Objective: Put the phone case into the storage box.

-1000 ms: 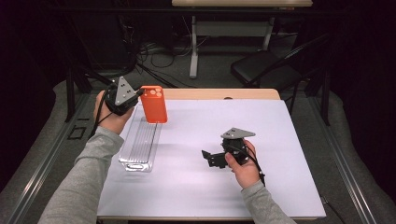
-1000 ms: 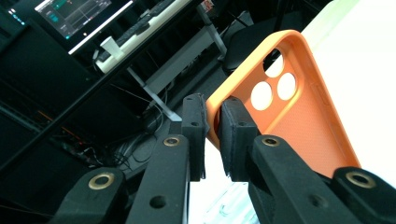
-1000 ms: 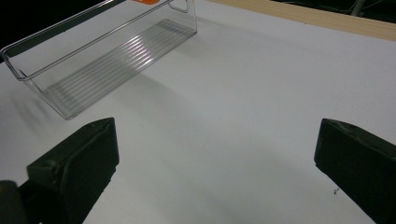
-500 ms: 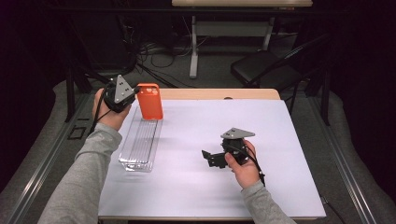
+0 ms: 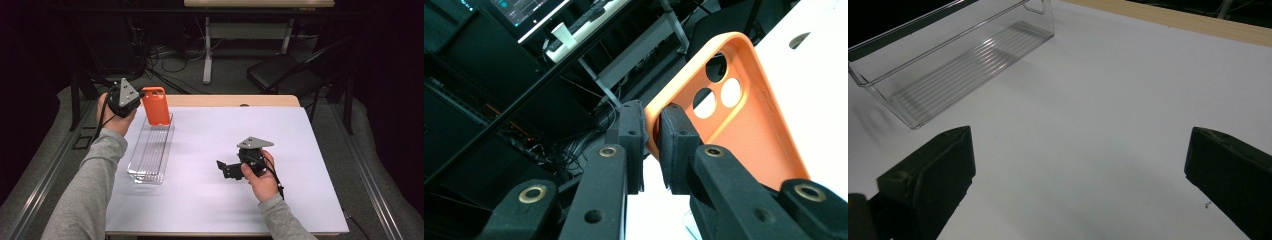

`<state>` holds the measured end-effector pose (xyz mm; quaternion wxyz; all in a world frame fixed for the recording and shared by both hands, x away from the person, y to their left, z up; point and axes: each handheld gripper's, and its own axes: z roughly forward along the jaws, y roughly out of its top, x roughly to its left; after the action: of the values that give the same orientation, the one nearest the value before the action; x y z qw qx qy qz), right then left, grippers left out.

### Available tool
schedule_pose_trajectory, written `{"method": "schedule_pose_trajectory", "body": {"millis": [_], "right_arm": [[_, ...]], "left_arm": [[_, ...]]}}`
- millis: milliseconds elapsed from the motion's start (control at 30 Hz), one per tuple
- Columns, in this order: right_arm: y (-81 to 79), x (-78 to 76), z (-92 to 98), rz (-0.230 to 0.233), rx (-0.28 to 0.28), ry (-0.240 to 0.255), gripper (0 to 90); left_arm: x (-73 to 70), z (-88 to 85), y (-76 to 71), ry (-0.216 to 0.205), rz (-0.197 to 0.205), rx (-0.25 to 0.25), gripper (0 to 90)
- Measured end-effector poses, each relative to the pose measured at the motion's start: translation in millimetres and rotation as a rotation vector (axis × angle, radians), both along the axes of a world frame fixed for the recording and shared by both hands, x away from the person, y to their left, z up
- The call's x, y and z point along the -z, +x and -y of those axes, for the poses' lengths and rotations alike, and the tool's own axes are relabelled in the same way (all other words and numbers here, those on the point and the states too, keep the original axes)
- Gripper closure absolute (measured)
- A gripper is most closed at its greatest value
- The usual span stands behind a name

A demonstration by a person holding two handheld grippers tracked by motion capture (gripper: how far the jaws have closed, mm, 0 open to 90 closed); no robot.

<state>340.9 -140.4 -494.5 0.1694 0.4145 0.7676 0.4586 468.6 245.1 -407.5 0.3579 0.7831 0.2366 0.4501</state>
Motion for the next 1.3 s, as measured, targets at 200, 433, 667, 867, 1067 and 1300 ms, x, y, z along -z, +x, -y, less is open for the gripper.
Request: {"method": "schedule_pose_trajectory", "body": {"millis": [200,433,667,867,1067,1300], "right_arm": [[0.4,0.2,1.0,0.007,0.003,-0.006,0.0],[0.3,0.4,1.5,0.013,0.002,-0.009,0.0],[0.1,1.4,1.5,0.020,-0.001,-0.010,0.0],[0.1,2.2,1.9,0.025,-0.005,-0.015,0.0],[0.0,2.9,1.9,0.024,-0.003,-0.015,0.0],[0.7,4.3,3.3,0.025,0.002,-0.013,0.0]], "left_arm": [[1.7,-3.6,4.9,0.002,0.006,-0.006,81.5],[5.5,-6.5,10.4,-0.002,0.009,-0.008,81.6],[11.0,-5.8,16.2,0.001,0.001,-0.009,81.5],[15.8,-5.1,21.4,0.008,-0.001,-0.006,81.5],[22.5,-6.0,28.0,0.015,-0.008,-0.004,81.5],[28.8,-7.1,32.6,0.034,-0.008,0.002,81.6]]}}
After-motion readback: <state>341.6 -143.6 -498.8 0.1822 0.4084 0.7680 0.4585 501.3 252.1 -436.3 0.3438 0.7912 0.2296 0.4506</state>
